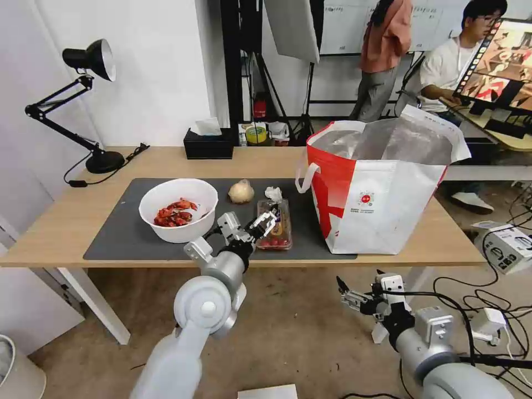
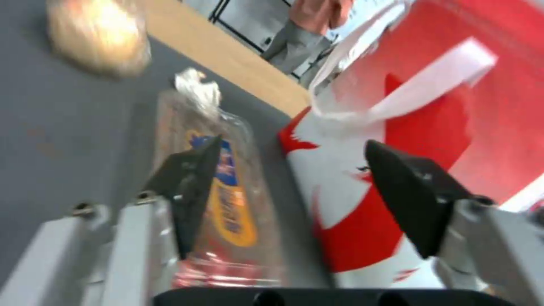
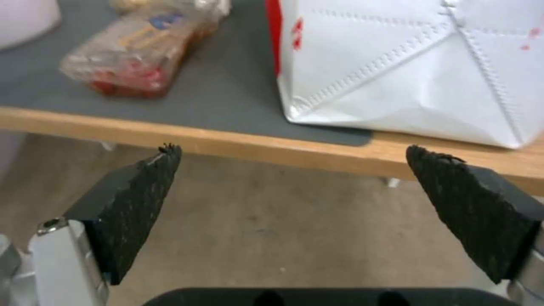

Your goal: Pick up the trash from the table and place it into the takeout bag.

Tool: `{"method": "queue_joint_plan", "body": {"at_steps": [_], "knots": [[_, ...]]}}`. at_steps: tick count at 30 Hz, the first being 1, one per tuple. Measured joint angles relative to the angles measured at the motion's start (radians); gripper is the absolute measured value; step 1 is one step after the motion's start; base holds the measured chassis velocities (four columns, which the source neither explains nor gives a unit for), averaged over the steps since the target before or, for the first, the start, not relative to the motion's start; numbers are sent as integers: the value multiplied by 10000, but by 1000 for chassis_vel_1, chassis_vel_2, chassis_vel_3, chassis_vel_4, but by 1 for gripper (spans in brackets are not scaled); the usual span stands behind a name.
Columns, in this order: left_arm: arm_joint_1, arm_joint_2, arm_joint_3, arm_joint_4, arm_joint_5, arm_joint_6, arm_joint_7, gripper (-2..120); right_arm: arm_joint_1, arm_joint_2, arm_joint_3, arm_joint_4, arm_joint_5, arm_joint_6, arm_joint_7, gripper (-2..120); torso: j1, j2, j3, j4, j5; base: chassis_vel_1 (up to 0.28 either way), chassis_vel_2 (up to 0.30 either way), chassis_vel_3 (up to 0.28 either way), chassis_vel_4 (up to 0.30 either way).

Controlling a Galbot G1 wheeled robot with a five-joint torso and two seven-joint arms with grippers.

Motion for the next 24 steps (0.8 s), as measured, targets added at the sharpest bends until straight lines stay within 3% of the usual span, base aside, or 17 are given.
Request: {"method": "queue_joint_plan", "body": {"at_steps": [6,8,9,11,16,24], "knots": [[-786,1319,605,533,1796,-188,812,38,404,-119,-102,-307,285,370,-17,100,0,0,0,1,0,0,0,0,0],[-925,1492,755,639,2131,-244,953,37,447,-129,-106,-345,313,374,-16,100,0,0,0,1,1,0,0,0,0],[-1234,1822,1137,850,2642,-337,1171,27,506,-137,-116,-408,356,376,-10,100,0,0,0,1,3,0,0,0,0],[-1421,2003,1379,958,2864,-381,1287,25,544,-140,-132,-441,377,376,-9,100,0,0,0,-1,1,0,0,0,0],[-2312,2751,2459,1419,3432,-574,1789,3,726,-134,-259,-561,840,373,108,100,0,0,0,0,1,0,0,0,0],[-3334,3188,3376,1826,3525,-627,2462,0,832,-127,-283,-680,1313,349,228,100,0,0,0,-1,1,0,0,0,0]]}}
